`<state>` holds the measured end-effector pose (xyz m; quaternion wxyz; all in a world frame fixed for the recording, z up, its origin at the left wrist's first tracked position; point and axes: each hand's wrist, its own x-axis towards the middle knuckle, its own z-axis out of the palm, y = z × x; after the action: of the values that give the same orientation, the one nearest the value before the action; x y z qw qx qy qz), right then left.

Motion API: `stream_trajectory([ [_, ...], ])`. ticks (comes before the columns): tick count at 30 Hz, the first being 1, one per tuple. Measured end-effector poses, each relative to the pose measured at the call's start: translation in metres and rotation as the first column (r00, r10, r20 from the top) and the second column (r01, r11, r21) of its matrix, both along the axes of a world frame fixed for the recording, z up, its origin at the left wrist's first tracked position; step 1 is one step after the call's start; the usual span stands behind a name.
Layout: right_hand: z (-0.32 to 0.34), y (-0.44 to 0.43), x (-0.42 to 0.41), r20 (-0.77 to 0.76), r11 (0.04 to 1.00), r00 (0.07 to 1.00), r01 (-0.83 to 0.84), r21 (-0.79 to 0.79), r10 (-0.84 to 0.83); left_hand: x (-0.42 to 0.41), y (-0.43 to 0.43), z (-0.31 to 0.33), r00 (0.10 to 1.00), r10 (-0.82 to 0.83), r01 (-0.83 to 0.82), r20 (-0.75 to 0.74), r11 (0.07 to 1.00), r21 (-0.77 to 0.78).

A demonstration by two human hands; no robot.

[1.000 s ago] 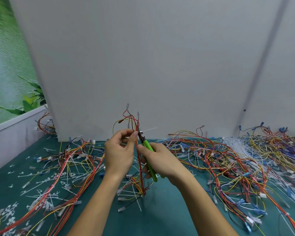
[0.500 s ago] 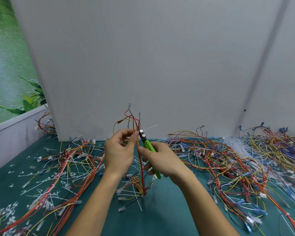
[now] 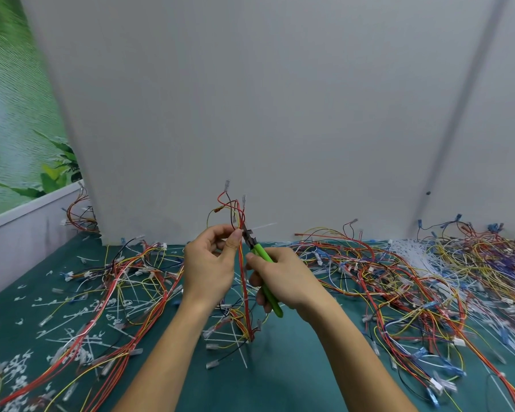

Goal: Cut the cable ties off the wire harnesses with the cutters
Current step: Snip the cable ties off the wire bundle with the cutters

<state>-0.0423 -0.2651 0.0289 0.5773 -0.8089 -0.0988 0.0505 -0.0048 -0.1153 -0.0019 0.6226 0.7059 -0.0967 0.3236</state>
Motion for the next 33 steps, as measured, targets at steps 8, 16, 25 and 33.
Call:
stream_trajectory([
  [8, 0.007, 0.0, -0.004, -0.069, 0.997, 0.996, -0.056, 0.044, 0.059, -0.003, -0.002, 0.001, 1.0, -0.004, 0.004, 0.01, 1.0, -0.01],
  [16, 0.006, 0.0, -0.003, -0.021, 0.999, 0.999, -0.028, -0.029, 0.028, 0.0, -0.002, -0.001, 1.0, -0.01, 0.01, 0.009, 1.0, -0.021],
  [25, 0.003, 0.0, -0.001, 0.077, 0.992, 0.996, 0.044, -0.118, -0.035, -0.001, -0.007, -0.001, 0.996, -0.057, 0.046, -0.069, 0.989, -0.142],
  [33, -0.003, 0.009, -0.001, 0.13, 0.982, 0.99, 0.076, -0.172, -0.054, 0.002, -0.006, 0.0, 0.955, -0.204, 0.128, -0.213, 0.938, -0.322],
])
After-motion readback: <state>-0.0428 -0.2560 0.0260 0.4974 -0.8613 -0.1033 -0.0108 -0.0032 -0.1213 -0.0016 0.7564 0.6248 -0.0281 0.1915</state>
